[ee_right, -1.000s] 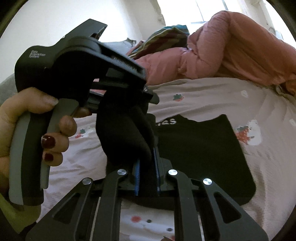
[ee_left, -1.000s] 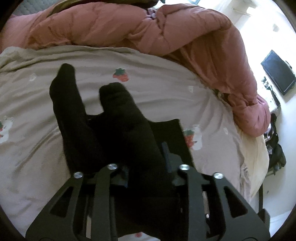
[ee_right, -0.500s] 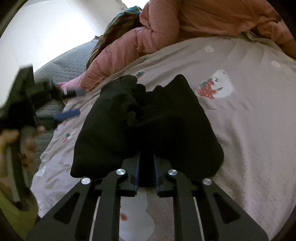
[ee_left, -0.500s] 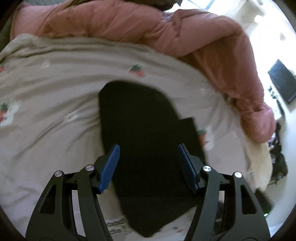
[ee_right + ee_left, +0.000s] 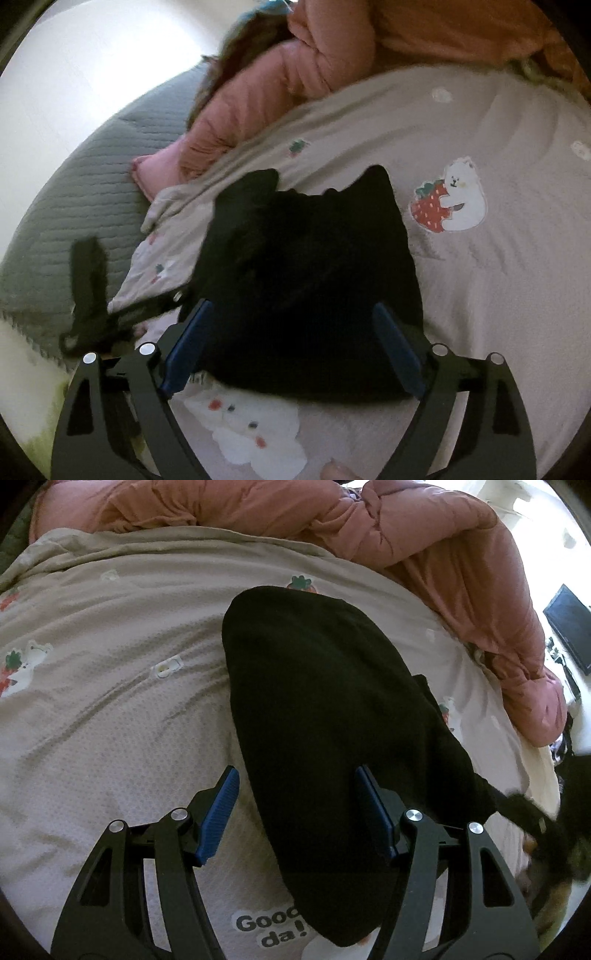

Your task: Fold small clothes

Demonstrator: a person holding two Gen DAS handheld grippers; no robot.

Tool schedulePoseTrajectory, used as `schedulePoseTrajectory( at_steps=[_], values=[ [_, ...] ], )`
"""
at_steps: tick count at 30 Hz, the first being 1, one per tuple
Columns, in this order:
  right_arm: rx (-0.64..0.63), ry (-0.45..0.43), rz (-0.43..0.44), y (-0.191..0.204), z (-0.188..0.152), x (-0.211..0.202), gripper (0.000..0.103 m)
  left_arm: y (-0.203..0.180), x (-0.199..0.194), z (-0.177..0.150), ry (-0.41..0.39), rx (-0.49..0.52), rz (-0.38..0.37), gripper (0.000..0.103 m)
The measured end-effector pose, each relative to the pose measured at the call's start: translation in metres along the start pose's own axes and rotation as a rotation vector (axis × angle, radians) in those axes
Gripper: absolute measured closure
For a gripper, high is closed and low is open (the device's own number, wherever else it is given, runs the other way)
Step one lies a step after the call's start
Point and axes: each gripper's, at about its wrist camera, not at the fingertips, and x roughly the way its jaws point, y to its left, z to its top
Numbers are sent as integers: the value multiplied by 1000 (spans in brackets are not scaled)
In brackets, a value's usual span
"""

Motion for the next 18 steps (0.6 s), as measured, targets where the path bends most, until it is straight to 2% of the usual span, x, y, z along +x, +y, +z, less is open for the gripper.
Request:
schedulePoseTrajectory(
  at_steps=[3,6,9,10,14,16,18],
  values=[
    [84,130,69,-13,18,33,16,1,1,-2,4,2,-12,46],
    [125,182,128,-15,29,52,15,3,1,-2,6,6,-20,46],
    [108,198,140,-9,43,65,17,5,0,-3,8,5,-25,46],
    [97,214,165,-5,48,71,20,6,0,-3,9,4,-27,46],
    [67,221,169,9,55,80,38,10,1,-3,18,-10,-54,46],
    [22,220,150,19,55,81,38,11,2,-2,17,-7,-59,45],
    [-41,205,129,32,55,81,44,11,1,-3,17,-3,-62,45]
  ],
)
